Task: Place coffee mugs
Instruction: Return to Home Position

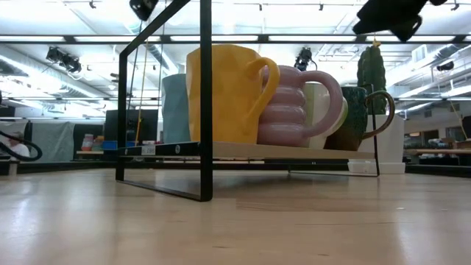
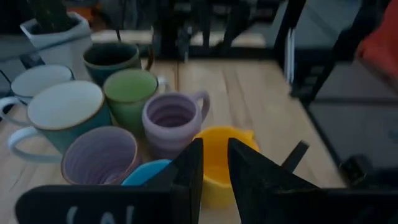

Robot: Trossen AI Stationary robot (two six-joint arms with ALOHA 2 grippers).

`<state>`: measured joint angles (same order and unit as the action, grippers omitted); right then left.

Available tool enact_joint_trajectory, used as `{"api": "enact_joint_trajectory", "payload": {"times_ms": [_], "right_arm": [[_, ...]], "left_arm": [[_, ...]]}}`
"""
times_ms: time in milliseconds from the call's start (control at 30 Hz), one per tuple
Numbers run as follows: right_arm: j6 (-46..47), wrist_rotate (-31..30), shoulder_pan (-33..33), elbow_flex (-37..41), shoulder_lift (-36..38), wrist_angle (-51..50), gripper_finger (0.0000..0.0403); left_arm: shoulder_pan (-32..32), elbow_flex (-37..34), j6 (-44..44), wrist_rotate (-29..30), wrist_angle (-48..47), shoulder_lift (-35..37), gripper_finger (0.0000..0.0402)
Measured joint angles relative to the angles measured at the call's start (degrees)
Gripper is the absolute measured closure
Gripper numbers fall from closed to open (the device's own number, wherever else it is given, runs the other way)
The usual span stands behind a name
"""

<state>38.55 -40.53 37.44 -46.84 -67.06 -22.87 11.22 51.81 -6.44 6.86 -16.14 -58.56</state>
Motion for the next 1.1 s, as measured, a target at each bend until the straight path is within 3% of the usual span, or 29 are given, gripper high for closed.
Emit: {"api": "enact_joint_trajectory", "payload": {"times_ms": [267, 500, 667, 833, 1100], "right_arm": [[-5.1, 1.5, -2.4, 6.1, 9.7, 4.6, 0.0271], [-8.3, 1.2, -2.8, 10.8, 18.2, 5.9, 0.027], [-13.2, 0.5, -4.0, 16.4, 23.5, 13.0, 0.0272], [-17.0, 2.9, -6.5, 22.0, 29.1, 19.2, 0.0272], [-19.1, 4.4, -9.1, 27.0, 39.1, 19.5, 0.0273]], "left_arm": [[1.0, -11.4, -2.0, 2.5, 11.8, 9.4, 0.0322], [4.5, -18.3, -3.5, 9.1, 13.8, 15.4, 0.0322], [7.2, -22.5, -3.5, 12.7, 15.6, 20.2, 0.0322], [8.3, -27.7, -3.5, 14.2, 17.6, 25.9, 0.0322], [6.3, -36.2, -2.0, 14.5, 24.2, 35.0, 0.0325]]}}
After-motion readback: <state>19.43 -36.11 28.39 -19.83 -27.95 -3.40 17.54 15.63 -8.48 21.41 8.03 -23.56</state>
